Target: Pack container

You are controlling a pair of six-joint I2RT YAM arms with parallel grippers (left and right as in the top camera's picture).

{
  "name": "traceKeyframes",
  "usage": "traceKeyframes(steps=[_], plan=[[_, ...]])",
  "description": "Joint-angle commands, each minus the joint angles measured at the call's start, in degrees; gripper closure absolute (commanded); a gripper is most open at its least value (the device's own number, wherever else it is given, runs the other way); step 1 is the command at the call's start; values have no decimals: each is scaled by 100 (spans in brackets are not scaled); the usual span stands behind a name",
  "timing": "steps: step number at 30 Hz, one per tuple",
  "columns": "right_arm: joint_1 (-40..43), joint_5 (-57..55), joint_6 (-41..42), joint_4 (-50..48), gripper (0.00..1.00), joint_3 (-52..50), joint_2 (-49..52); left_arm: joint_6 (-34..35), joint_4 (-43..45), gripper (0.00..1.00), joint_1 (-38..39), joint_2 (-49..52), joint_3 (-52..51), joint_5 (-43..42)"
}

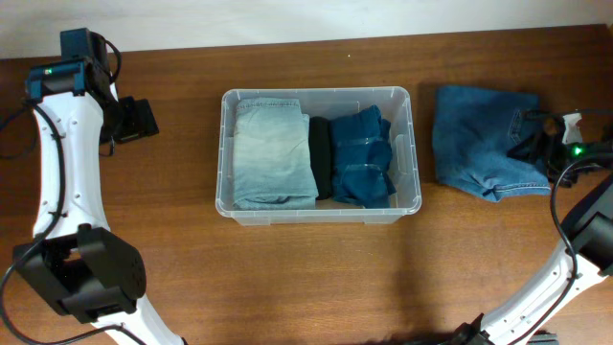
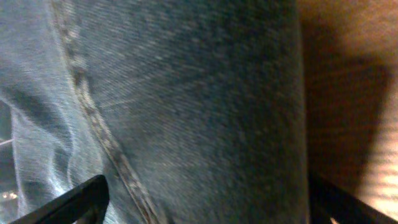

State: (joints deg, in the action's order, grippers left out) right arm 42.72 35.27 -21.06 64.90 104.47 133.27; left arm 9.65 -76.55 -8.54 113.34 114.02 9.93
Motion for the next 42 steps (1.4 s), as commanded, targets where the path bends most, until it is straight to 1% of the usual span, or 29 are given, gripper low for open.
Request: traceKeyframes(steps=[1,2,3,4,7,9,13,16,21,28,34,39,42], plan=[[-7,407,-243,-157,18,-341,122,-13,-4,1,15,-140,76,42],[-17,457,-251,-184,22,-389,125,-13,-2,1,15,-140,76,42],[-26,492,-251,-214,29,-426,125,-13,-4,1,15,-140,76,42],[-33,525,-251,-216,33,-439,125,-13,-2,1,15,-140,76,42],[-42,651,-251,-199,50,-442,125,-13,-4,1,17,-140,76,42],[-42,654,-249,-186,54,-442,125,-13,-2,1,15,-140,76,42],[-42,660,-247,-164,85,-442,125,-13,-4,1,15,-140,76,42],[-39,868,-249,-140,96,-442,125,-13,-4,1,15,-140,76,42],[13,1805,-249,-39,96,-437,-7,-13,-4,1,15,-140,76,42],[7,2402,-254,245,96,-188,-385,-13,-4,1,15,-140,76,42],[55,3390,-251,328,96,-129,-710,-13,-4,0,15,-140,76,42],[85,3565,-251,435,96,-127,-767,-13,-4,0,15,-140,76,42],[85,3965,-254,472,96,-127,-767,-13,-4,1,15,-140,76,42]])
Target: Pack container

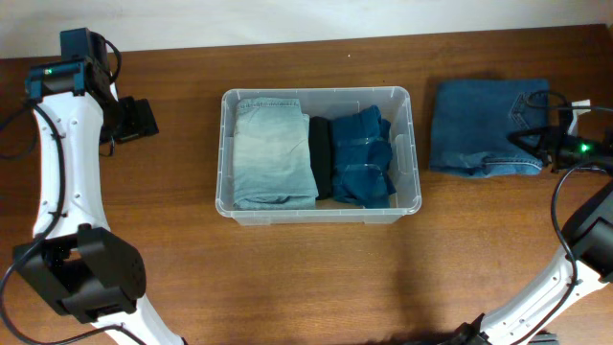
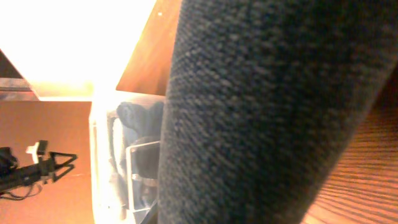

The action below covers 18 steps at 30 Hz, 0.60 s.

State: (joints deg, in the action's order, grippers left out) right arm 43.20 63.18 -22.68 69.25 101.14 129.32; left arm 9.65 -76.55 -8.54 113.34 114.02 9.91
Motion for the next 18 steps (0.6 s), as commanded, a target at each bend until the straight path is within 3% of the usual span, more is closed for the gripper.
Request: traceKeyframes(steps=[1,18], plan=[[35,1305,-94,33,96,208,-372,-13,-4,1,15,-140,76,44],[-195,1493,-87,81,96,345,-1296,-13,-4,1,15,-140,76,44]])
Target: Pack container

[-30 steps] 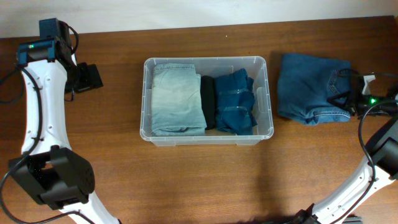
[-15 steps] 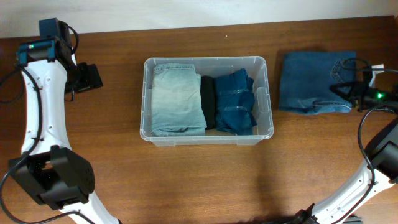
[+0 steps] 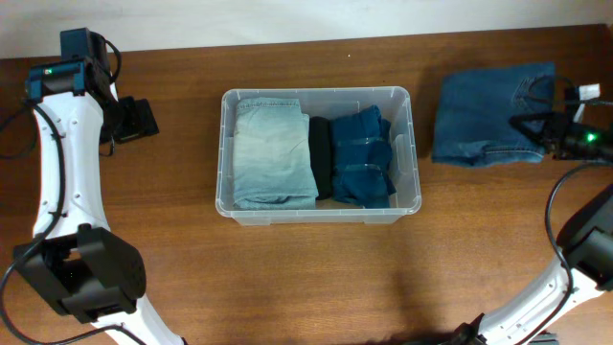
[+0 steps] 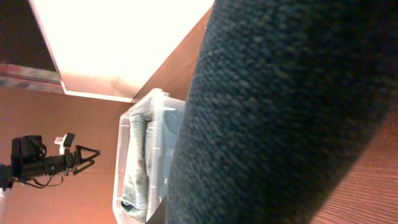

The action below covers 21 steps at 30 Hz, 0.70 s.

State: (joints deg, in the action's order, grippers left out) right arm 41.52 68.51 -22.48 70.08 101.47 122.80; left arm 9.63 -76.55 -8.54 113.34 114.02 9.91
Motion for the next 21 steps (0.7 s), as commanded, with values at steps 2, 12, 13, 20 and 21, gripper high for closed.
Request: traceKeyframes(steps=[2,12,13,20,21], plan=[[-26,1222,-107,-7,96,313,-778,-11,-4,1,15,-140,76,44],[-326,1945,179,0,96,573,-1757,-11,-4,1,15,-140,76,44],[-415,1891,199,0,96,627,-1891,-11,-4,1,15,-140,76,44],[-1847,501,1156,-66,96,885,-2975,-11,-4,1,15,-140,76,44],[-1976,356,1222,-63,96,885,-3010,-11,-4,1,15,-140,76,44]])
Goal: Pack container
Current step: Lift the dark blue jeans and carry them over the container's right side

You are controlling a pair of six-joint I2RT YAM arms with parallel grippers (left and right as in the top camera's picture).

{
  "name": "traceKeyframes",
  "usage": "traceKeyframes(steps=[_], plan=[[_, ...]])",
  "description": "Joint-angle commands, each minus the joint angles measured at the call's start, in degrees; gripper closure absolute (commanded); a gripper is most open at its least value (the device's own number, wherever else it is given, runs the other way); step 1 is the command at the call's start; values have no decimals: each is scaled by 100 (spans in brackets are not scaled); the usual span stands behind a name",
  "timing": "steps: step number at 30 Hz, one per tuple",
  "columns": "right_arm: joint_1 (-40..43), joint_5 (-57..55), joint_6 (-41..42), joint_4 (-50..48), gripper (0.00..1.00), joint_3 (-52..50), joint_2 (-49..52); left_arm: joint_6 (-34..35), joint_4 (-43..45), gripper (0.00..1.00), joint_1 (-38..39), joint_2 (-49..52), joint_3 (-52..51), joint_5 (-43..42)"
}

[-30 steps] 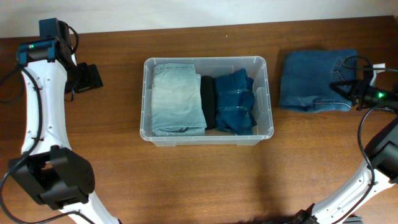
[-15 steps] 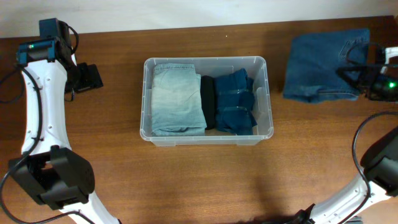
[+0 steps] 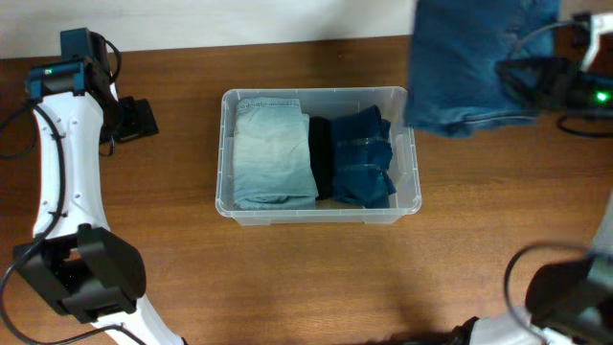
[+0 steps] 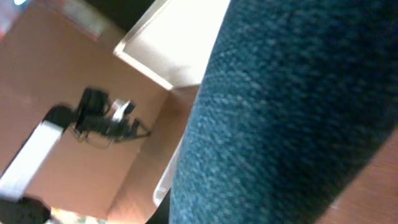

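A clear plastic container (image 3: 222, 153) sits mid-table. Inside lie folded light-blue jeans (image 3: 273, 153), a black garment (image 3: 320, 158) and dark-blue jeans (image 3: 362, 158). My right gripper (image 3: 522, 81) is shut on a folded pair of mid-blue jeans (image 3: 465, 62), held in the air over the container's far right corner. That denim (image 4: 298, 118) fills most of the right wrist view and hides the fingers. My left gripper (image 3: 137, 119) hangs at the far left, away from the container; its jaws are too small and blurred to read.
The left arm (image 3: 62, 144) runs down the table's left side and shows blurred in the right wrist view as the left arm (image 4: 99, 118). The container rim (image 4: 163, 190) shows beside the denim. A pale wall runs behind the table's far edge.
My right gripper has lifted the mid-blue jeans higher and carried them left, from over the table right of the container to above its far right corner. The left arm has not moved.
The mid-blue jeans lay loosely on the table right of the container with my right gripper at their right edge. Then they were gripped and drawn together, then raised toward the far edge. Now they hang above the container's right end.
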State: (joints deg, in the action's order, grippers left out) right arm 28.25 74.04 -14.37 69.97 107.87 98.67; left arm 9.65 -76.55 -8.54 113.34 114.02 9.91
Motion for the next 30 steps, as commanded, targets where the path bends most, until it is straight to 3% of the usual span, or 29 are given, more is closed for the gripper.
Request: traceKeyframes(steps=[1,11,21,30], plan=[[-850,-411,522,-50,96,245,-643,-13,-2,1,15,-140,76,44],[-2474,-1615,1661,-15,96,186,-627,-13,-2,1,15,-140,76,44],[-3764,-4699,2538,-282,96,173,-625,-13,-4,1,15,-140,76,44],[-4262,-4422,3095,-994,96,-33,-625,-13,-4,0,15,-140,76,44]])
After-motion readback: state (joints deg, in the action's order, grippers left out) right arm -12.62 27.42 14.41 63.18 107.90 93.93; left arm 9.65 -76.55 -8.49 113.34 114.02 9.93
